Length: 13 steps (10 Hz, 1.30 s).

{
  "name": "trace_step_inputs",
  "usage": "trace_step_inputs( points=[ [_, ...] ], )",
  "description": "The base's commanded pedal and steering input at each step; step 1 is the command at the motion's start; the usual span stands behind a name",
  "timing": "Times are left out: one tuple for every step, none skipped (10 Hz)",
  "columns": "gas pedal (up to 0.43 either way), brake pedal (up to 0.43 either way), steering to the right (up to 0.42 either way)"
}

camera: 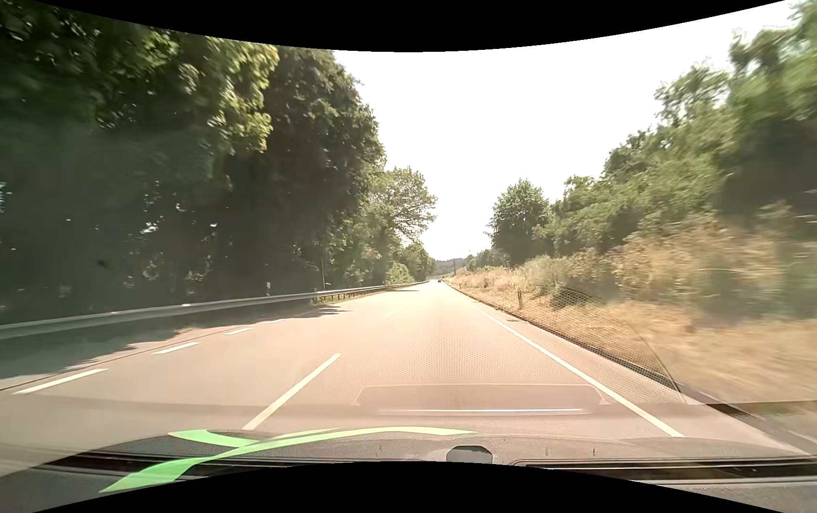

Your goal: Follow the waypoints while adhering to traffic rules and regulations

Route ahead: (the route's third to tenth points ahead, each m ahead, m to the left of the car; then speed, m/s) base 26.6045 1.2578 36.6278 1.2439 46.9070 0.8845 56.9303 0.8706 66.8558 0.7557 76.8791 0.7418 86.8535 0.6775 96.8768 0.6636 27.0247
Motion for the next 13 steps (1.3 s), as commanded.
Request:
trace_step_inputs(
  points=[
    [0.248,0.000,0.004],
    [0.248,0.000,0.003],
    [0.248,0.000,0.002],
    [0.248,0.000,0.000],
    [0.248,0.000,-0.001],
    [0.248,0.000,-0.001],
    [0.260,0.000,-0.001],
    [0.260,0.000,-0.001],
    [0.260,0.000,-0.001],
    [0.260,0.000,-0.001],
    [0.260,0.000,-0.001],
    [0.260,0.000,-0.001],
    [0.260,0.000,-0.001]
  ],
)
